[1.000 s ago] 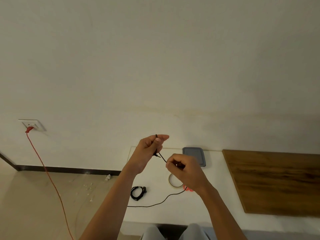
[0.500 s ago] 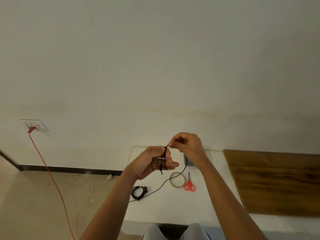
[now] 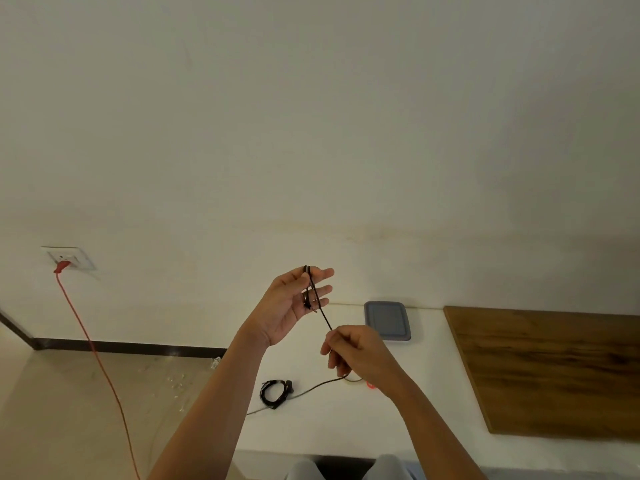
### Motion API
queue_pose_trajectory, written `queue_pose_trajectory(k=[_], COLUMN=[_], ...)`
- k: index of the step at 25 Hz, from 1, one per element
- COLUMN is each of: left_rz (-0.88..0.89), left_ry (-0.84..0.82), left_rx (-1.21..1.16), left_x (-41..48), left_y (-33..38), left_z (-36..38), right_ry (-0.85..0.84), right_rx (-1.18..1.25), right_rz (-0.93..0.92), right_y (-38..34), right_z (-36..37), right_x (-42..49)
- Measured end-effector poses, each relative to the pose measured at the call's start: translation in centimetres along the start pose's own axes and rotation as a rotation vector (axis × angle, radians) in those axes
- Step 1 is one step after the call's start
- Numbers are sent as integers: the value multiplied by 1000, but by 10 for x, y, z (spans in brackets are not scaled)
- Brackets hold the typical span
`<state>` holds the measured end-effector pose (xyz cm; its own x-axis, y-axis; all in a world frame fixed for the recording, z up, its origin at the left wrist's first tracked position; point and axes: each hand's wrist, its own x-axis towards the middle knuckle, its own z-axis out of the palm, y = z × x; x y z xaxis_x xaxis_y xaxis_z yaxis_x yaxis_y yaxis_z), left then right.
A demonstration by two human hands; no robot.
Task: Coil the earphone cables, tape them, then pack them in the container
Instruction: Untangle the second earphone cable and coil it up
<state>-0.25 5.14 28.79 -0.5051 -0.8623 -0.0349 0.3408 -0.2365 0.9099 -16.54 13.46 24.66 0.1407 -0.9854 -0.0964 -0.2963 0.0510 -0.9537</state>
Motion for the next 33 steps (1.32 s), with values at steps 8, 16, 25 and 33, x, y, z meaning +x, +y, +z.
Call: queue_pose_trajectory(k=[8,16,25,33], left_rz=[-4,-211,43,-53], left_ry=[-45,-247,-262,-94], left_rx=[646,423,-233,426], left_x=[-10,-17,-7,-6], left_y=[-5,-1,9,9], left_z=[0,-10,14,0], right_ry=[-29,293,22,-73], right_rx=[11,-261,31,-117], right_rz=[176,-270,35,15], right_y=[-44,-64,-16,-34], right_z=[-13,-46,-11,-6], right_x=[-8,12,35,-11])
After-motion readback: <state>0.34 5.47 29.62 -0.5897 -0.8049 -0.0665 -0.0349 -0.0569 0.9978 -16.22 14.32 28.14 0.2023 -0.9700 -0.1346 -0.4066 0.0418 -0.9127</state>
